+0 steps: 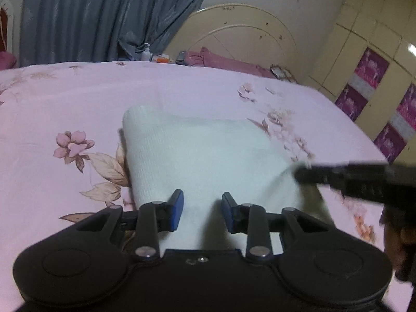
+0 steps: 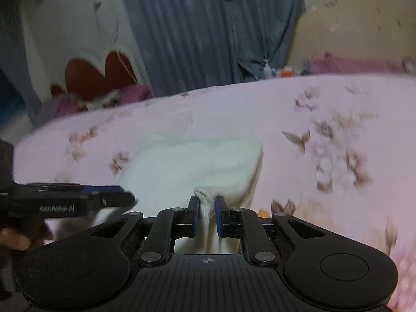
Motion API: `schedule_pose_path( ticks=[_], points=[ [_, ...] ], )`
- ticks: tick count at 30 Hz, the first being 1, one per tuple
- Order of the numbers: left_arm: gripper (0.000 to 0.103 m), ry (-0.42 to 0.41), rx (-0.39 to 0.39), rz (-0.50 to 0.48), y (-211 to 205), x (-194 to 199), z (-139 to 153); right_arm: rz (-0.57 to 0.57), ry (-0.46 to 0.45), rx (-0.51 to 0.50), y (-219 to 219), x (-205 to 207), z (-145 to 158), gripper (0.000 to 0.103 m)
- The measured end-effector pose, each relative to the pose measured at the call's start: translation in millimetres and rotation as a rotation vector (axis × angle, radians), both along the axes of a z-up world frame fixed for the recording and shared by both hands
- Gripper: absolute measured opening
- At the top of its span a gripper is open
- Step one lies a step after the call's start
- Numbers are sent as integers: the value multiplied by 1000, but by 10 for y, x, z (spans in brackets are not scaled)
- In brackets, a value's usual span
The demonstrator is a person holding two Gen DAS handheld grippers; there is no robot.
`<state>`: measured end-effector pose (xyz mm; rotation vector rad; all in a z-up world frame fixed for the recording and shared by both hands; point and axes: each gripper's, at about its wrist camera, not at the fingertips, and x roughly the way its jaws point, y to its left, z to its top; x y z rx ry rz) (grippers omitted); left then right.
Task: Fold small clothes
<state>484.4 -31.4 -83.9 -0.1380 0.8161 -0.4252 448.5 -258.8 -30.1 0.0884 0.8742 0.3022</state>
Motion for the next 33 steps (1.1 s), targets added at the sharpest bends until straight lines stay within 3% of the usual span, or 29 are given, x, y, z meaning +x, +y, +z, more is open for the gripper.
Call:
schedule_pose_path(
  ticks=[4, 6, 9, 11, 14, 17, 19, 21, 23, 25, 26, 28, 30, 33],
  points=[
    [31, 17, 4, -12, -14, 0, 12, -83, -91, -72, -40, -57, 182, 11],
    [31, 9, 1, -7, -23, -11, 9, -39, -103, -40, -2, -71, 230, 11],
    [31, 0, 2, 8, -44, -60, 1, 68, -9, -50, 151, -12, 5, 11],
    [31, -8, -2, -3, -63, -165, 17, 78, 72, -121, 150, 8, -305, 11],
    [31, -32, 57, -32, -95, -379, 18, 13, 67, -34, -20, -45, -235, 12],
    [31, -9, 35, -41, -49, -596, -10, 103, -26, -24, 42, -285, 23, 12],
    [31, -6, 10, -66, -40, -800, -81, 202, 12, 19, 118, -458, 34, 12],
    [31, -14, 27, -81, -55, -968, -139, 306, 60, -13, 206, -659, -90, 12],
    [32, -1, 7, -87, -27, -1079, -148, 323, 103, -129, 221, -829, -306, 11],
    [33, 10, -1, -105, 30, -1120, -56, 294, 126, -83, 120, -883, -259, 11],
    [39, -3, -6, -95, 55, -1110, 3, 284, 124, -77, 97, -869, -185, 11],
    [47, -73, -20, -32, 159, -990, 155, 257, 28, -50, 65, -814, 3, 12],
    [45, -127, -17, -7, 195, -737, 268, 208, -38, -5, 64, -624, 112, 12],
    [46, -212, 22, 10, 159, -195, 423, 130, -97, -17, 152, -136, 48, 12]
  ],
)
